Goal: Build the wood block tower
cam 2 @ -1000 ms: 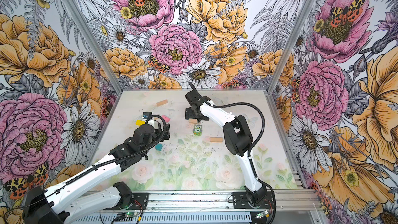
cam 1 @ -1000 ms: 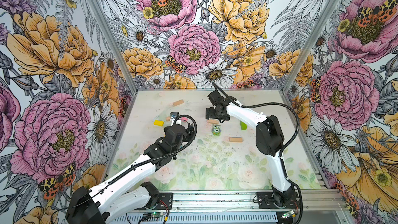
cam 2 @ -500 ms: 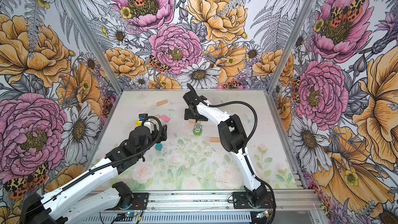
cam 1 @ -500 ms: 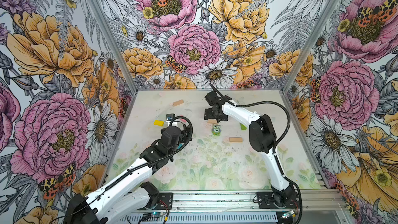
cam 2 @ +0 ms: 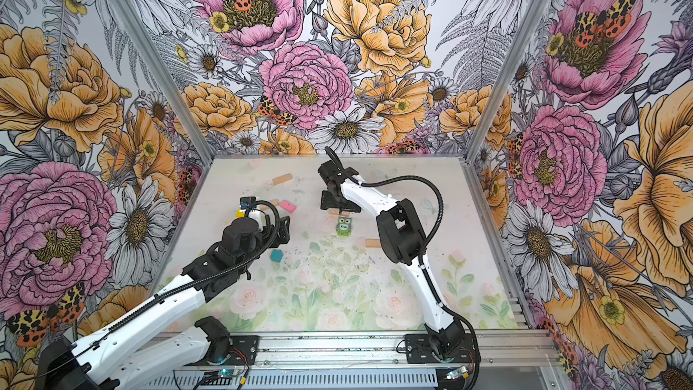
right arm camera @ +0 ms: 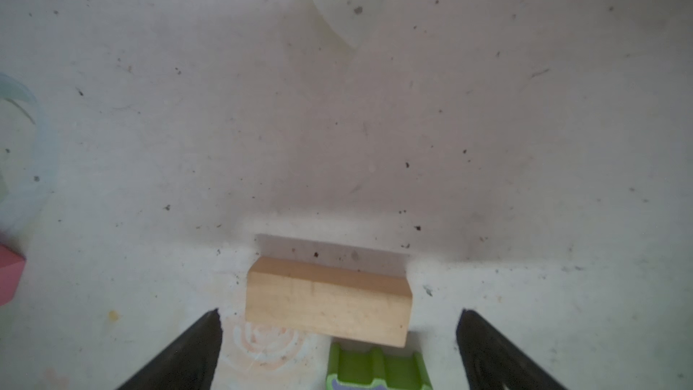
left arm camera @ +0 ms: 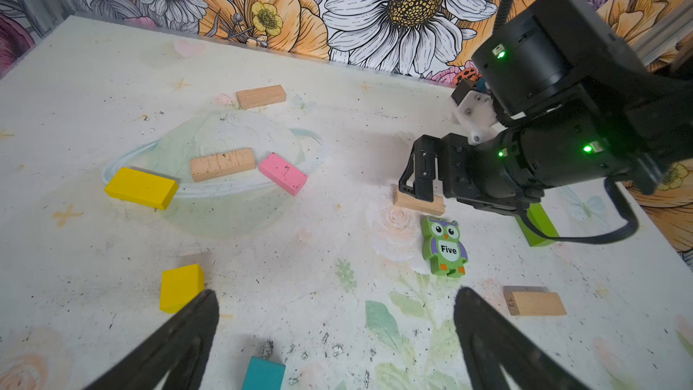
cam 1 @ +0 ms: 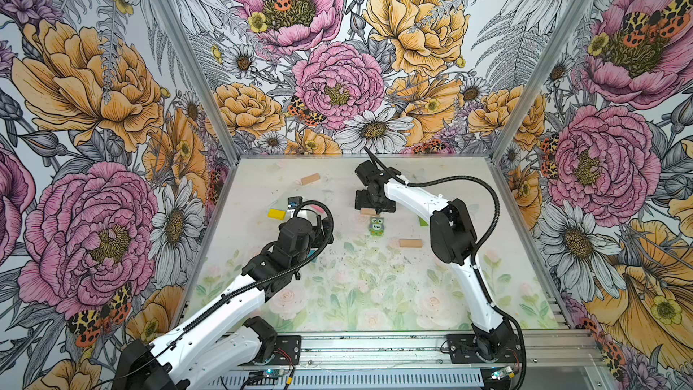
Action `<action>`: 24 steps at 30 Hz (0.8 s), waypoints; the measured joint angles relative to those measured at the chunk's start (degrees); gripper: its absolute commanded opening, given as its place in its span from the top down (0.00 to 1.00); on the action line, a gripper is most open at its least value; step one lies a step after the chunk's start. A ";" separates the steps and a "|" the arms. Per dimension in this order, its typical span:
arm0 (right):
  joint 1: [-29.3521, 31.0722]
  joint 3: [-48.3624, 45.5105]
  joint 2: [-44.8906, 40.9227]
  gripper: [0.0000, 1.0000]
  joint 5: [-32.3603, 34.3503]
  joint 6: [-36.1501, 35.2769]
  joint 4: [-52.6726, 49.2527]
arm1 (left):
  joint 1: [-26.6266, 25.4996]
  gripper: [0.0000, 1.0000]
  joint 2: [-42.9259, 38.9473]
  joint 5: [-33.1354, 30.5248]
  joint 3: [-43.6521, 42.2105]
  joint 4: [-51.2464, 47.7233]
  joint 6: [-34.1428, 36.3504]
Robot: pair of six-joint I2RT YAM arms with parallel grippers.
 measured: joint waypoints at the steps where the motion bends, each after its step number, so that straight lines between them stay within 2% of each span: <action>1: 0.00 0.00 0.20 0.00 -0.07 0.02 0.00 | 0.04 0.01 0.00 0.13 0.00 0.00 0.02; 24: 0.00 2.29 2.80 0.05 -0.96 1.09 -0.57 | 1.92 0.01 -0.52 2.23 -0.85 0.63 0.20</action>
